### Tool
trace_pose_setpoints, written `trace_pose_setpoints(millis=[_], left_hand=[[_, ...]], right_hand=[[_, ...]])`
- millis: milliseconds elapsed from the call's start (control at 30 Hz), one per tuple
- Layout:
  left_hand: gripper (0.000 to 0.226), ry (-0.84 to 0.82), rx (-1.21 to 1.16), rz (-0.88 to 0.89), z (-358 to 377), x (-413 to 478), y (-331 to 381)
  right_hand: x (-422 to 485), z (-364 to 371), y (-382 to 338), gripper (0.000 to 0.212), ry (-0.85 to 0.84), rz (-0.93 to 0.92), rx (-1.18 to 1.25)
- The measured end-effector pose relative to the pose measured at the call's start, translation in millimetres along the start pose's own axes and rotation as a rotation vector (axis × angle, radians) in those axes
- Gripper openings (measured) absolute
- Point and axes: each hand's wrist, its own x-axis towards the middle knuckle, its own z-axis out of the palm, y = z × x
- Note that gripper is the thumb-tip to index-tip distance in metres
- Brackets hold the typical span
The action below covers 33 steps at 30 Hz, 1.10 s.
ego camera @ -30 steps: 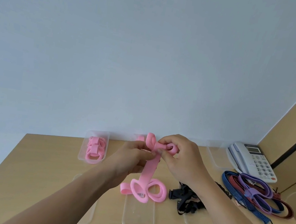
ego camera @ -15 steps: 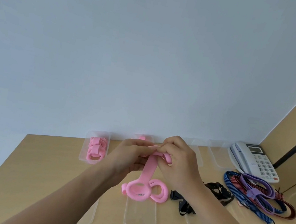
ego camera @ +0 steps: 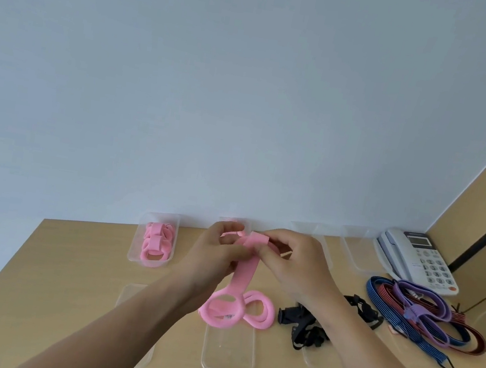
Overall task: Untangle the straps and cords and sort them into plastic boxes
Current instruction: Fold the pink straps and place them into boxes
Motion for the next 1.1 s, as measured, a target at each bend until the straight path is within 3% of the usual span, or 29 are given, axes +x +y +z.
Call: trace_pose_setpoints(millis=[100, 200, 367, 533, 733, 900, 1000, 1100], left_hand=[[0.043, -0.024, -0.059, -0.065, -0.2, -1.1, -1.0], [0.024, -0.011, -0.018, -0.174, 1.4, -3.6, 2.3], [0.022, 0.049, 0.034, -0.227, 8.8, -5.9, 4.8], [0.023, 0.029, 0.017, -0.148, 6.1, -7.9, 3.2], [0.028, 0.035, 0.036, -0.111, 4.2, -7.0, 3.6], [0.018, -0.002, 0.08, -0.08, 4.0, -10.2, 1.6], [0.013, -0.033, 0.151, -0.051, 5.9, -13.1, 2.1], [0.018, -0.083, 0.121, -0.052, 4.5, -14.8, 1.9]], right_hand=[[0.4, -0.9, 5.4, 0.005, 0.068, 0.007, 0.035], [-1.0, 0.5, 10.7, 0.012, 0.104, -0.01, 0.009], [-3.5, 3.2, 12.2, 0.026, 0.176, -0.107, -0.046], [-5.8, 4.7, 15.3, 0.023, 0.219, -0.144, -0.046], [-10.9, 4.0, 11.8, 0.02, 0.102, -0.234, -0.032], [-11.8, -1.1, 11.6, 0.022, 0.111, -0.072, 0.079], [-8.7, -2.0, 10.5, 0.022, -0.007, 0.12, 0.196], [-9.7, -1.7, 11.1, 0.014, -0.014, 0.105, 0.134]])
